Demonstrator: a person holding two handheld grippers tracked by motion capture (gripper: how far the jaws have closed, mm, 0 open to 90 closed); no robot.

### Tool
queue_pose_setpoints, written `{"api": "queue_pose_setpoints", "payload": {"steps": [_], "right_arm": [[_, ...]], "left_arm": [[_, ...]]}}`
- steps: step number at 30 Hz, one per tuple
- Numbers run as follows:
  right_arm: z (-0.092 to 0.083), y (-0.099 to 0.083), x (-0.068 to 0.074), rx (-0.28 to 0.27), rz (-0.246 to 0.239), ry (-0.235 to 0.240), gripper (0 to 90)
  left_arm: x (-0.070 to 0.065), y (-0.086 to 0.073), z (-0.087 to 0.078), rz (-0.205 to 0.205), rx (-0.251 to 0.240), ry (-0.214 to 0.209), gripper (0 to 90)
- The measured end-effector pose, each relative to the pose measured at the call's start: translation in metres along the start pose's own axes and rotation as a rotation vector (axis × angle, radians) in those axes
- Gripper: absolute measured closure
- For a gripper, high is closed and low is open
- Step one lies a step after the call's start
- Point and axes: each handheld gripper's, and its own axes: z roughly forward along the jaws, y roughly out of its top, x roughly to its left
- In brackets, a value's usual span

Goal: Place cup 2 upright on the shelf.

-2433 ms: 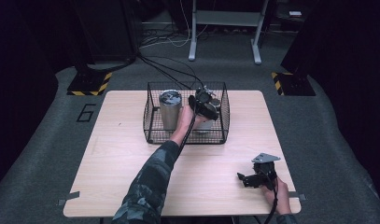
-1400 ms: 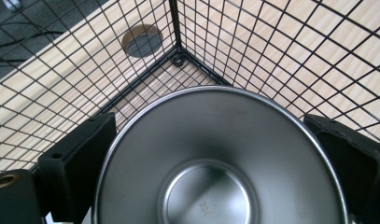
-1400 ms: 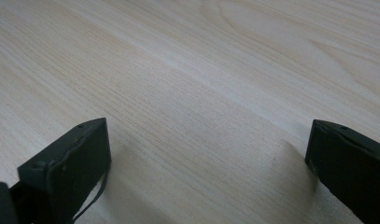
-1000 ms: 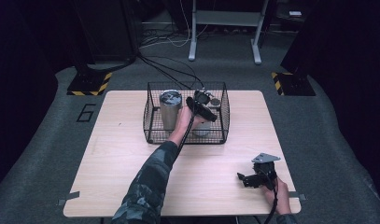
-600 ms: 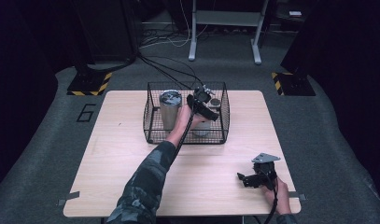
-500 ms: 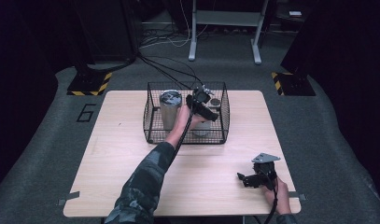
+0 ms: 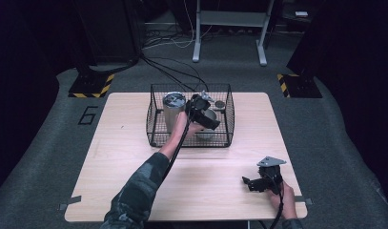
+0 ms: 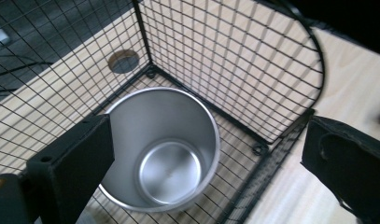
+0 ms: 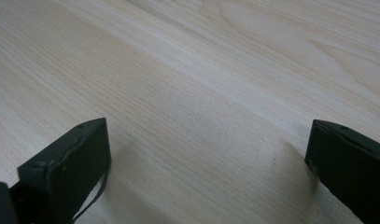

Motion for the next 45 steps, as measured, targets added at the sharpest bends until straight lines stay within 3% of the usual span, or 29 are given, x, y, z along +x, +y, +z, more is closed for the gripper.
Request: {"api": "queue_pose_setpoints", "payload": {"steps": [14, 21, 24, 30, 45], "right_arm": [[0.0, 0.0, 0.0, 0.002, -0.007, 0.003, 0.0], [0.0, 0.0, 0.0, 0.003, -0.006, 0.003, 0.0], [0.0, 0.0, 0.0, 0.003, -0.007, 0.003, 0.0], [0.0, 0.0, 0.0, 0.003, -0.007, 0.003, 0.0], [0.0, 0.0, 0.0, 0.002, -0.007, 0.004, 0.0]], "left_arm": [[-0.031, -0.04, -0.047, 0.083, -0.049, -0.004, 1.1], [-0.041, -0.07, -0.065, 0.132, -0.041, 0.046, 0.8], [-0.041, -0.084, -0.073, 0.131, -0.034, 0.052, 0.4], [-0.037, -0.116, -0.084, 0.094, -0.032, 0.072, 0.2], [-0.015, -0.215, -0.107, -0.12, -0.022, 0.137, 0.1]]}}
